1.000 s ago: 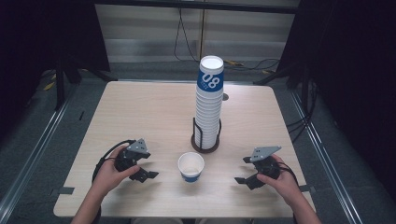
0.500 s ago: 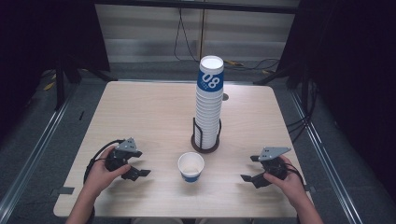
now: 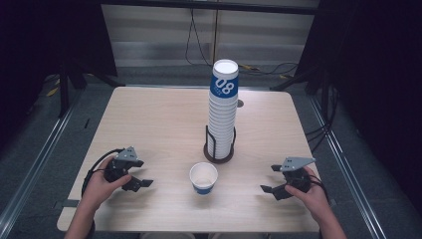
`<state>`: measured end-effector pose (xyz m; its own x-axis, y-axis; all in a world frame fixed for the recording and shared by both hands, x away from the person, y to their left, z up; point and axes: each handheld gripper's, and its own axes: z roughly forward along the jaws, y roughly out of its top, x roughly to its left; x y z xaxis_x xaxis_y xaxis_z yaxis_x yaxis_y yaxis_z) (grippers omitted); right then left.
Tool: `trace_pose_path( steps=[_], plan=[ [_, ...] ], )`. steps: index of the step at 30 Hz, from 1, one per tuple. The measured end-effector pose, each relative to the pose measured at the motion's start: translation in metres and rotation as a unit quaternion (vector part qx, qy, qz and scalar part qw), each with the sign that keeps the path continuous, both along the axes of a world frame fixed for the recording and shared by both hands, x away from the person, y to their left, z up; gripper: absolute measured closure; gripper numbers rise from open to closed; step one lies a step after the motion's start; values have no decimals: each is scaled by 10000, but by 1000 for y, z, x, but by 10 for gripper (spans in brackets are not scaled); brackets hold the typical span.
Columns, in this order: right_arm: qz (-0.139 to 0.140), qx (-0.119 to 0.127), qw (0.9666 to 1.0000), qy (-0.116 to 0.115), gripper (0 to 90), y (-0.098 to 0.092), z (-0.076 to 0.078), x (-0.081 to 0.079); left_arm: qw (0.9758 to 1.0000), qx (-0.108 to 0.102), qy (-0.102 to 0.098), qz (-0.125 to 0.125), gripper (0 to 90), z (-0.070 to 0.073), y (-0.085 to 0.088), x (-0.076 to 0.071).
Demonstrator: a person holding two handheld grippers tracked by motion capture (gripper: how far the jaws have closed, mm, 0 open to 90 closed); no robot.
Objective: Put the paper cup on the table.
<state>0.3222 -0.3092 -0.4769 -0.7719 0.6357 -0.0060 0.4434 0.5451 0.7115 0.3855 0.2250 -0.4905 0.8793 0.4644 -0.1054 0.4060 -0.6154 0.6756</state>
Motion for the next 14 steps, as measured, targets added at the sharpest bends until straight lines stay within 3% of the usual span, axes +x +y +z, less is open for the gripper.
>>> trace_pose_path(
  steps=[4,7,9,14],
  plan=[
    [-31,136,9999,-23,127,-4,-1,0,10000,63,-56,-29,164,-4,5,2],
    [-246,241,9994,-21,124,-3,-1,0,10000,38,43,29,165,-3,7,3],
    [-285,178,9994,-114,123,-1,1,0,9999,-24,73,110,164,-2,8,3],
    [-248,344,9991,-16,111,4,2,-2,9999,96,33,64,164,-4,7,4]
  ],
)
